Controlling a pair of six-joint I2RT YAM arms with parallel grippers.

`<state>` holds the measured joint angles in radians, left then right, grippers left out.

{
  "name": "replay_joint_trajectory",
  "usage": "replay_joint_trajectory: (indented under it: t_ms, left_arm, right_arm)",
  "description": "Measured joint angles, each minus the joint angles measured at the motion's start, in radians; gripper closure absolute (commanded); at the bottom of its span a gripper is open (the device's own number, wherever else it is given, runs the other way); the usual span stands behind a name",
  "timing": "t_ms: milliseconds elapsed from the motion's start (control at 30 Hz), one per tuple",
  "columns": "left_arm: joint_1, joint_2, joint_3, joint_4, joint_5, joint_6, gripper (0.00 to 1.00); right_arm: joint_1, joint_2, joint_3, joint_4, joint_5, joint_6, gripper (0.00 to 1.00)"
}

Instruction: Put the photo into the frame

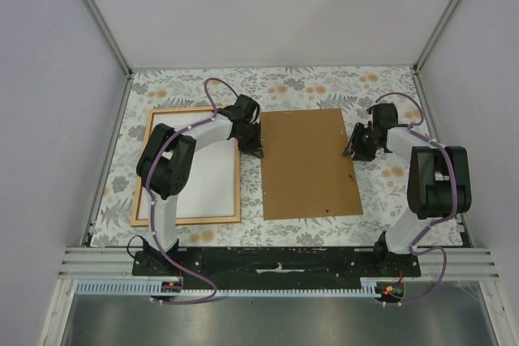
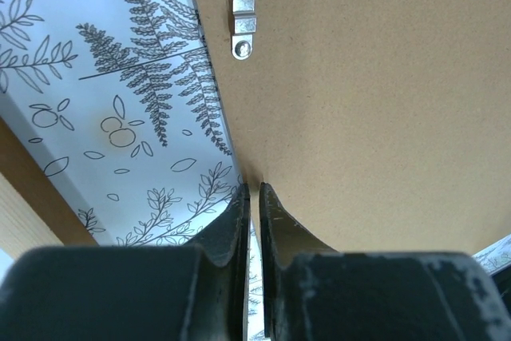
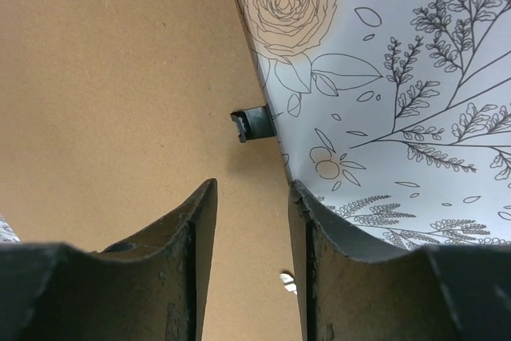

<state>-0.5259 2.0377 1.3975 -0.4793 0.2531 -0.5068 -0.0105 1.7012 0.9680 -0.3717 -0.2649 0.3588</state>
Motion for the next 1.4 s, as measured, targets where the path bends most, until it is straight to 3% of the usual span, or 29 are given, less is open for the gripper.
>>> replay_joint_trajectory:
  t_ms: [533, 667, 800, 1133, 1267, 1333, 1400]
  left_arm:
    - [0.008, 0.002, 0.04, -0.103, -0.055, 0.018, 0.91]
    - [-0.037, 0.002, 0.069, -0.041, 0.074, 0.006, 0.91]
    - [-0.08, 0.001, 0.087, -0.006, 0.136, 0.006, 0.91]
    - [-0.058, 0.0, 0.09, -0.034, 0.109, 0.01, 0.9]
    - [-0.05, 0.0, 0.108, -0.071, 0.07, 0.024, 0.78]
    - [-0.053, 0.0, 0.121, -0.077, 0.062, 0.029, 0.64]
    - [-0.064, 0.0, 0.145, -0.088, 0.052, 0.035, 0.61]
  right_arm:
    - [0.001, -0.002, -0.016, 0.065, -0.093, 0.035, 0.54]
    - [0.076, -0.002, -0.017, 0.094, -0.294, 0.105, 0.54]
    - [0.129, -0.002, -0.018, 0.101, -0.396, 0.129, 0.54]
    - [0.111, -0.002, -0.006, 0.054, -0.31, 0.127, 0.55]
    - [0.113, -0.004, 0.031, 0.011, -0.221, 0.119, 0.55]
    - [0.113, -0.014, 0.035, -0.001, -0.163, 0.119, 0.55]
    - [0.113, -0.032, 0.035, -0.022, -0.103, 0.121, 0.54]
